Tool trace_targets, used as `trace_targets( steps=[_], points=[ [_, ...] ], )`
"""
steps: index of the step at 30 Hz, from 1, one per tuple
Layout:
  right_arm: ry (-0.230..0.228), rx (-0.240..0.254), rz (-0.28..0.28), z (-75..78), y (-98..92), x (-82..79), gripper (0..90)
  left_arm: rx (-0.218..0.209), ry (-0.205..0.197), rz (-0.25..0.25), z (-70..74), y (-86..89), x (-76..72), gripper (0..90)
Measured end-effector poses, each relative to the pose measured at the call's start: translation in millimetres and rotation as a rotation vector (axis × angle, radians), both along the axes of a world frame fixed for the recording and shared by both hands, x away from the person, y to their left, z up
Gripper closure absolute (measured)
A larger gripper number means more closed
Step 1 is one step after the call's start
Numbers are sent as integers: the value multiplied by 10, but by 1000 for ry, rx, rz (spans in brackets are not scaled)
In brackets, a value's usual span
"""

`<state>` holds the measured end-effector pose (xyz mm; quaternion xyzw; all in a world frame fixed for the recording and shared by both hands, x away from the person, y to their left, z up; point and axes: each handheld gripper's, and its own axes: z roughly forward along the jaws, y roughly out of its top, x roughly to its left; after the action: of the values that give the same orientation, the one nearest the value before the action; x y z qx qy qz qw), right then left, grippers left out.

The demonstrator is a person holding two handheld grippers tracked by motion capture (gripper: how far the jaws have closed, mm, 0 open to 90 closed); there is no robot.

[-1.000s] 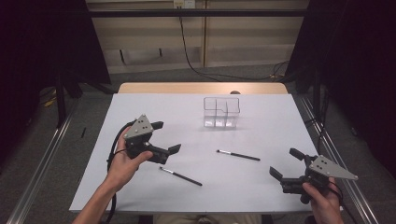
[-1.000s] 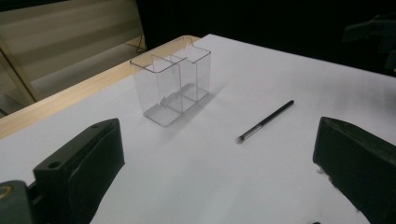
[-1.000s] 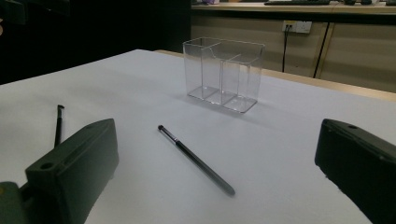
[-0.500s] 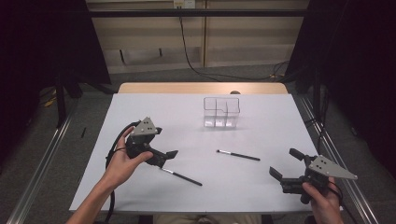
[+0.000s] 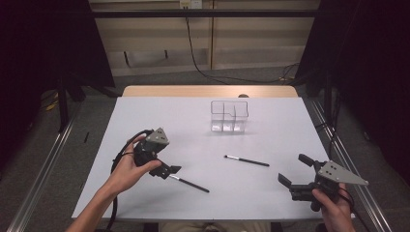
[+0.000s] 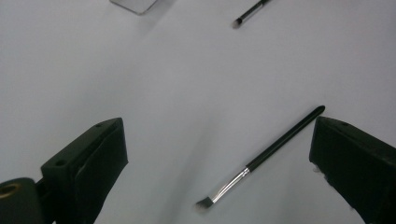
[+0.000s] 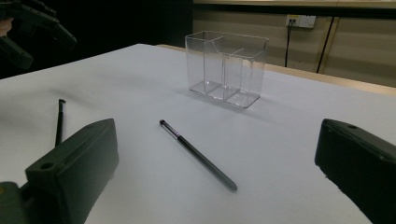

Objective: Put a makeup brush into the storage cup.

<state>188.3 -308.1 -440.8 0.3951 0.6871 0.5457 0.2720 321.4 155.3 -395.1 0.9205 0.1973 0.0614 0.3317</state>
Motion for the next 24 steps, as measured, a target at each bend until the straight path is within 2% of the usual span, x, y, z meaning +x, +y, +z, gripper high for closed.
trace_targets(
  steps=[4, 6, 10, 14, 17, 19, 20, 24],
  points=[
    [-2, -3, 7, -1, 6, 3, 0, 33, 14, -32, 18, 7, 14, 53],
    [-2, -4, 8, -2, 7, 3, 0, 36, 42, -31, 14, 12, 29, 52],
    [4, -2, 9, -5, 5, 5, 0, 126, 54, -52, -4, -6, 50, 47],
    [6, -2, 13, -6, 10, 6, 0, 150, 50, -58, -16, -30, 57, 52],
    [7, -3, 15, -7, 13, 7, 0, 162, 60, -91, -21, -33, 74, 52],
    [9, -4, 16, -8, 14, 8, 0, 195, 79, -124, -35, -47, 79, 49],
    [9, -1, 17, -6, 16, 5, 0, 210, 75, -146, -33, -56, 69, 65],
    [8, -2, 18, -6, 15, 7, 0, 220, 68, -203, -15, -102, 39, 65]
  ],
)
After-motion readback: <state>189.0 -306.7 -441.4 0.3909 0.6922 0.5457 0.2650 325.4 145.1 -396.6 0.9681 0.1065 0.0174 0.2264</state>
